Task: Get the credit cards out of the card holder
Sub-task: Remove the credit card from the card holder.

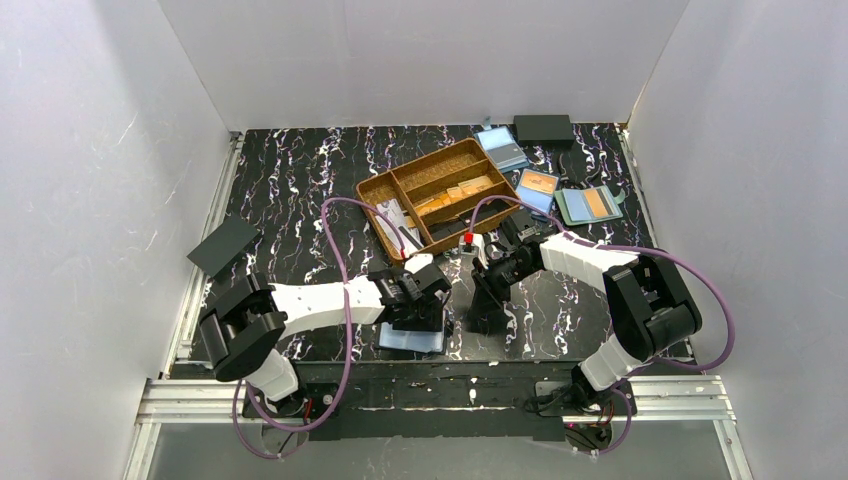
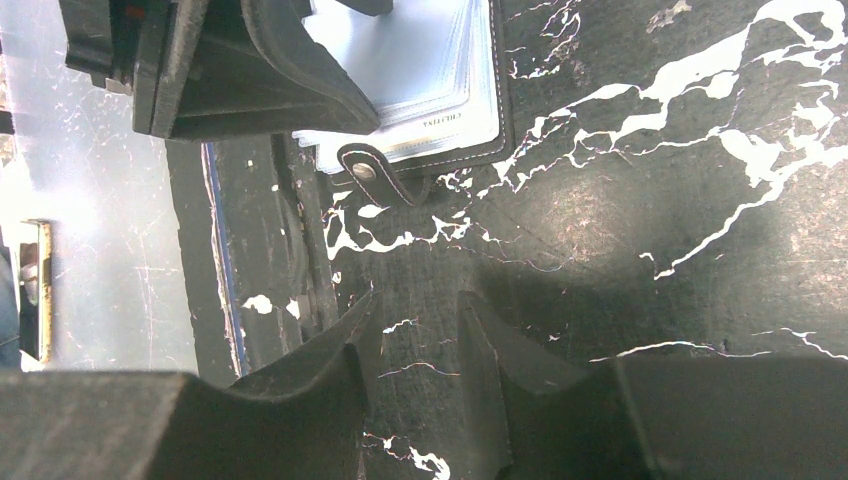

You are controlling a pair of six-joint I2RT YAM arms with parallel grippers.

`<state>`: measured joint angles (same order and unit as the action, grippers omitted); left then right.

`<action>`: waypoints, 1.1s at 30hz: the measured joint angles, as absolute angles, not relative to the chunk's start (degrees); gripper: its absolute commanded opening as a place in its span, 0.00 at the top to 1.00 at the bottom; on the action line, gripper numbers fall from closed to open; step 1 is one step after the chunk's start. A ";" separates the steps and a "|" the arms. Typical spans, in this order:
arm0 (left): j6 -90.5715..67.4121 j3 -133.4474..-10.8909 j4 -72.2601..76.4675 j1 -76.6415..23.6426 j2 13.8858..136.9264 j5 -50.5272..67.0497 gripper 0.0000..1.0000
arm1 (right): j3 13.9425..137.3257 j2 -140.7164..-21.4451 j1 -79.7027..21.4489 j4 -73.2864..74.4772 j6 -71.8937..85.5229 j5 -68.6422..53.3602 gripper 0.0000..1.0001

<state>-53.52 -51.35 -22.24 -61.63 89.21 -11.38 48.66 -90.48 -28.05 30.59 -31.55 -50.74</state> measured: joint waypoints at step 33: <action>-53.52 -48.03 -19.73 -61.56 86.04 -11.07 0.98 | 48.66 -90.48 -28.05 31.57 -31.75 -51.16 0.59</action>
<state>-53.52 -48.03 -19.73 -61.56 86.04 -11.07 48.66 -90.48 -28.05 31.57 -31.75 -51.16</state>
